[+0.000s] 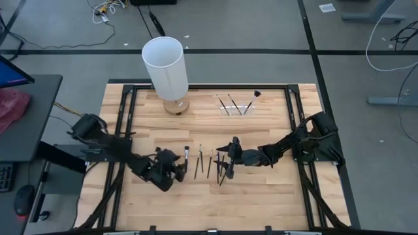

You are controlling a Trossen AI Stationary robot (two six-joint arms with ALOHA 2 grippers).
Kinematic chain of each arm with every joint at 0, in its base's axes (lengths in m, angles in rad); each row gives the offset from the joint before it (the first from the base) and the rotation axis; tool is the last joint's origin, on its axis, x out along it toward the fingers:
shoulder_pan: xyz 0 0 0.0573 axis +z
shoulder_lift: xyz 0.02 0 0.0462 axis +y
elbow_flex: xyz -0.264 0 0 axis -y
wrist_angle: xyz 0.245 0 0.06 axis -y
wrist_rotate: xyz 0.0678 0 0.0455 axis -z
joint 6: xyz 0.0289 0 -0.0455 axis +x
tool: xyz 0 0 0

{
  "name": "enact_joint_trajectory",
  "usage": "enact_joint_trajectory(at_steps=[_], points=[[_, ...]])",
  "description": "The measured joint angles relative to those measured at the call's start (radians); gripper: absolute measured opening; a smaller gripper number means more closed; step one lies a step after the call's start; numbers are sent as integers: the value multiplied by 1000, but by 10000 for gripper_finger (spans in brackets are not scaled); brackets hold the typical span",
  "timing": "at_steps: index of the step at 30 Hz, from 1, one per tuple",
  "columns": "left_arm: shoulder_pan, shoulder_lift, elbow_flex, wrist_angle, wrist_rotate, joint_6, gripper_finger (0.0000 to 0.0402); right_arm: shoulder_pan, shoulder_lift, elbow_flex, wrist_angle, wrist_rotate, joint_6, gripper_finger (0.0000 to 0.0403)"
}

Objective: Sort items
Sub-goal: Put the powder brush into the transparent organizer

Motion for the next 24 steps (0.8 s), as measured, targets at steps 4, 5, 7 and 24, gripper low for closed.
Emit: enact_joint_trajectory(at_steps=[4, 5, 7, 24], points=[[40, 99, 42, 0, -19, 7, 261, 1, 0, 0, 15, -1, -4, 269], [47, 114, 50, -1, -23, 21, 259, 1, 0, 0, 14, -1, -4, 268], [61, 144, 68, -2, -19, 53, 249, 1, 0, 0, 15, -1, -4, 265], [10, 144, 6, -87, 12, 43, 65, 27, 0, 0, 19, -2, -4, 263]])
